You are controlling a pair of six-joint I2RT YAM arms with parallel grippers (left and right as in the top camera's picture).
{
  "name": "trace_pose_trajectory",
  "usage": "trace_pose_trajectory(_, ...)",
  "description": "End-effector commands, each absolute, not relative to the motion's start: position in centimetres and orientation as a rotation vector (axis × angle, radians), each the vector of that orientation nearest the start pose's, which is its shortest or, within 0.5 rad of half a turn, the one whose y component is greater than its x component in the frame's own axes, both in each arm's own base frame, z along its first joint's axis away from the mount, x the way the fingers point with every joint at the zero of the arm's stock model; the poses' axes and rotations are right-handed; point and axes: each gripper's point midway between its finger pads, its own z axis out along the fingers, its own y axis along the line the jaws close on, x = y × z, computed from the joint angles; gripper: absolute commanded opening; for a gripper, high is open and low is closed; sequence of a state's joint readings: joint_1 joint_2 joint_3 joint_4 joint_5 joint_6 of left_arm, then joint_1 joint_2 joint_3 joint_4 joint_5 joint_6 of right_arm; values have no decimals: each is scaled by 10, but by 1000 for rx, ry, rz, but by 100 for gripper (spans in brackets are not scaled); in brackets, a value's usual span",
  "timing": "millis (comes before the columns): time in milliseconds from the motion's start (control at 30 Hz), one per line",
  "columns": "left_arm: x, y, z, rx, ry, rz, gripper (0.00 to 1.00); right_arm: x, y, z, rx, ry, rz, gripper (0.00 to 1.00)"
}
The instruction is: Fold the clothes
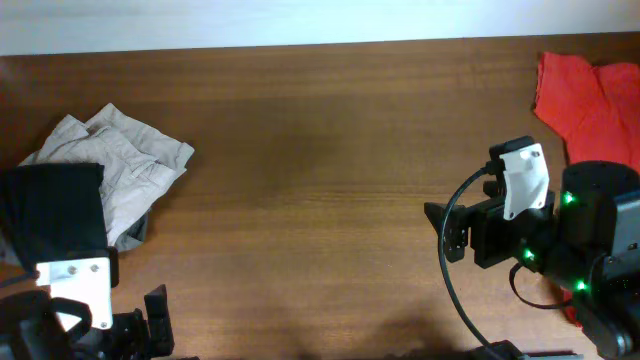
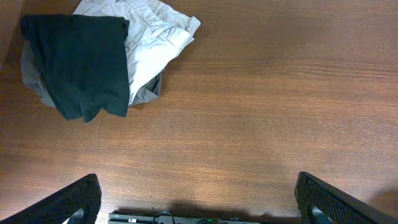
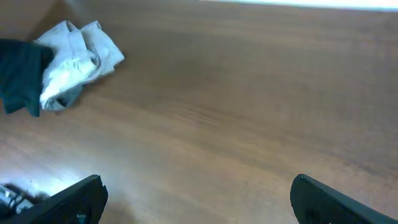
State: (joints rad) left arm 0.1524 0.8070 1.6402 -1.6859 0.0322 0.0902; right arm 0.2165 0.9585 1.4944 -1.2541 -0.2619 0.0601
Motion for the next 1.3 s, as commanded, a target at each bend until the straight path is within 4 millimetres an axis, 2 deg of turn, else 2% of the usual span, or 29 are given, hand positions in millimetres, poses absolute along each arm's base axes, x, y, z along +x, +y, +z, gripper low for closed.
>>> trace_pose_trajectory(0,118,14,340,-43,2426,87,99,206,90,345,-313,2309,441,99)
trace_pose_trajectory(100,118,14,340,-43,2427,87,99,209,86,345,-300,2308,410,99)
trace_pose_trajectory(233,118,14,340,-43,2426,87,99,224,81,361,-279,2214,348,99)
trace_pose_trajectory(300,118,14,340,-43,2427,87,99,226,80,371,-329,2155,313,99)
trace_pose_trajectory(500,118,14,340,-43,2426,87,99,210,75,383,-399,2071,263,99)
trace_pose_trajectory(733,118,14,340,-43,2427,87,99,204,65,380,-388,1982,192,99)
trace_pose_trajectory(867,118,14,340,-43,2426,87,99,211,60,354,-355,1936,171,99)
trace_pose_trajectory(1067,118,14,340,-43,2427,87,99,218,52,281,-313,1914,145,99)
trace_pose_trajectory(1267,118,14,340,-43,2427,87,99,218,52,231,-306,1855,144,99)
